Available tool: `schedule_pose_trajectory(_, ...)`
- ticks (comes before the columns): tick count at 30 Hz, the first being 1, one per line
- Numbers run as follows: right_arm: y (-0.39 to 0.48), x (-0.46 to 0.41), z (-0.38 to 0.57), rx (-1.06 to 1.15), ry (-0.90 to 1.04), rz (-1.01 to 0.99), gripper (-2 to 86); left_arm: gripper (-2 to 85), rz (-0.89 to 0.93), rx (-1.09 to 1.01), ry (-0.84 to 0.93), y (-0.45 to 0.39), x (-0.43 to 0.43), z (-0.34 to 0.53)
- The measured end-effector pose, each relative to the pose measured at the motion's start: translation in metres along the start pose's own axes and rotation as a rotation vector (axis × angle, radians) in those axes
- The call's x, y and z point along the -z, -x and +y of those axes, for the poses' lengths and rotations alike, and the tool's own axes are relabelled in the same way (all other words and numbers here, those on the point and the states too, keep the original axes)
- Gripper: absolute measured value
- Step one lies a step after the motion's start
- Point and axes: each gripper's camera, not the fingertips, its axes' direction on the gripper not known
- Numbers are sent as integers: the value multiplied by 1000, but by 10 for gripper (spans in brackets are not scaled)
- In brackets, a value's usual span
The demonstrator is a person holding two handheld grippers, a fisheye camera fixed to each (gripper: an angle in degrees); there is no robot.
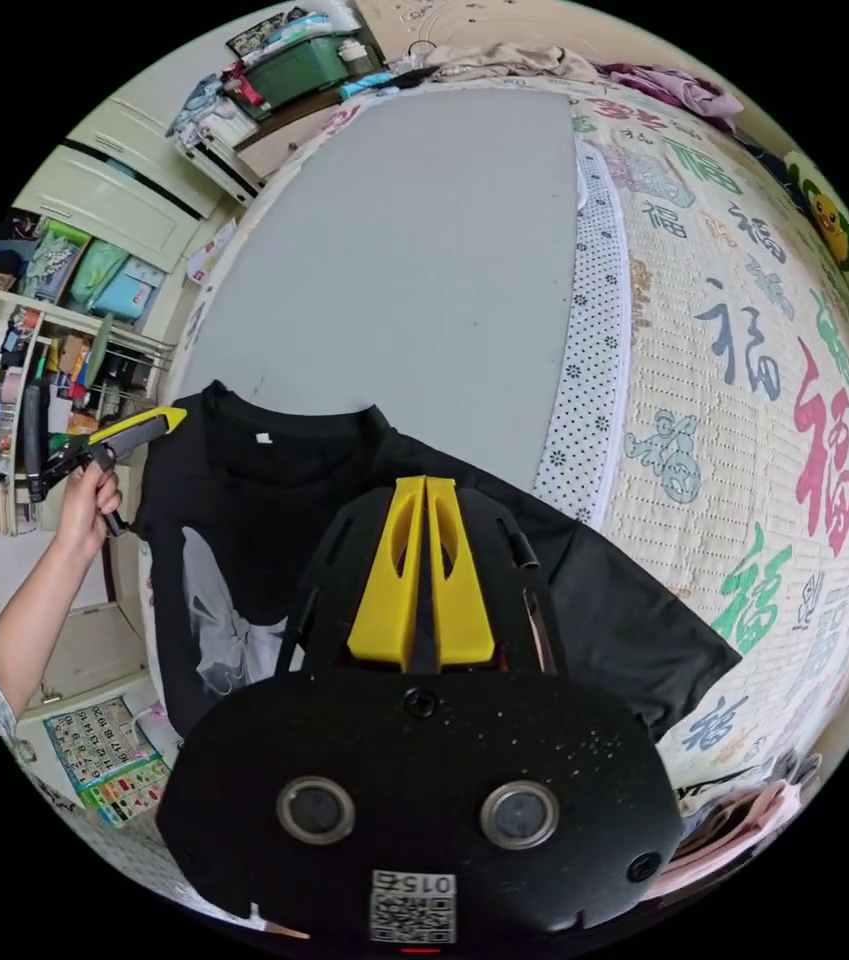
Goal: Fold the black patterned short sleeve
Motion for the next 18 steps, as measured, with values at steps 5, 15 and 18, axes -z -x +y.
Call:
schedule_pose_trajectory(5,3,-15,-28,0,-25,61,-9,-7,-57,-95,-13,6,-6,-14)
schedule_pose_trajectory(15,-10,-18,18,25,-82,-93,41,17,-28,-26,-57,40,26,19)
schedule_pose_trajectory(18,-19,-19,100,24,-38,-210,52,33,40,22,-38,61,50,88)
